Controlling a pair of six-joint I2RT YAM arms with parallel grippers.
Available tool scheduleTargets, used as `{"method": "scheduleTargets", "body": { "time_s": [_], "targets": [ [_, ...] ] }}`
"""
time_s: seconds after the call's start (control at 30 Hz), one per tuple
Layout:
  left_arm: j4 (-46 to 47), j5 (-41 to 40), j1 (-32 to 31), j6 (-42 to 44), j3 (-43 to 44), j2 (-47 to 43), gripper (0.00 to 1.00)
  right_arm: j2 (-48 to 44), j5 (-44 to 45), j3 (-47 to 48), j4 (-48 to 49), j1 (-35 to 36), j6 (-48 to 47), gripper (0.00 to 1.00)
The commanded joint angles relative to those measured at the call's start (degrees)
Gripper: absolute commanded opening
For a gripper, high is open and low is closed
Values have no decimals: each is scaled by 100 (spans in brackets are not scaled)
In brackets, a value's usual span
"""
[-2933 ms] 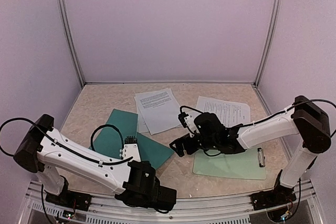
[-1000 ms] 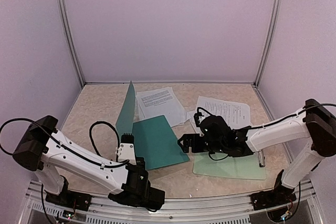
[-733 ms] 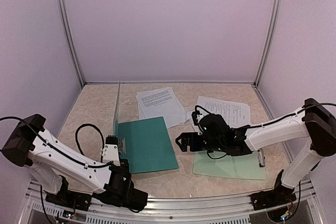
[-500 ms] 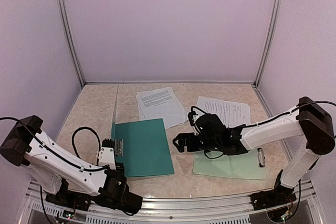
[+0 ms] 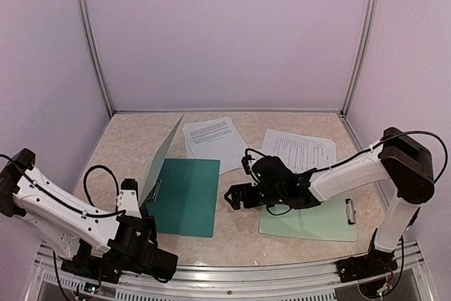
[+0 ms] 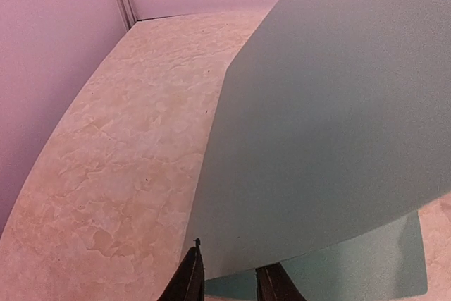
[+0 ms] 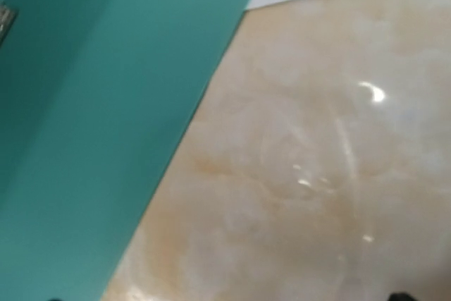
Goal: Put the files into the folder
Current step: Open the folder at the center of the board.
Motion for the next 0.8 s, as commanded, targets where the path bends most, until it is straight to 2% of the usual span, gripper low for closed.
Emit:
{"method": "scheduleTargets", "body": {
  "time_s": [0.0,0.3,0.4,0.53,0.7,0.77],
  "targets": [
    [-2578,-303,179,-4447,-36,-279,24,223,-135,352,8,126,-192,98],
    [-2590,-1020,635,-3024,35,-870,26,486,-254,714,-72,131,-341,98],
    [-2590,-1249,678,-2258,184,-1008,34,519,-265,737,-85,132,-351,98],
    [-2600,-1111,870,-1689,323,-1146,37,498,-266,672,-66,131,-321,98],
    [-2505,-827,917,-915,515,-1442,37,485,-282,624,-15,131,-290,98],
    [-1993,-639,984,277,654,-1518,36,505,-313,625,16,133,-282,98]
  ]
}}
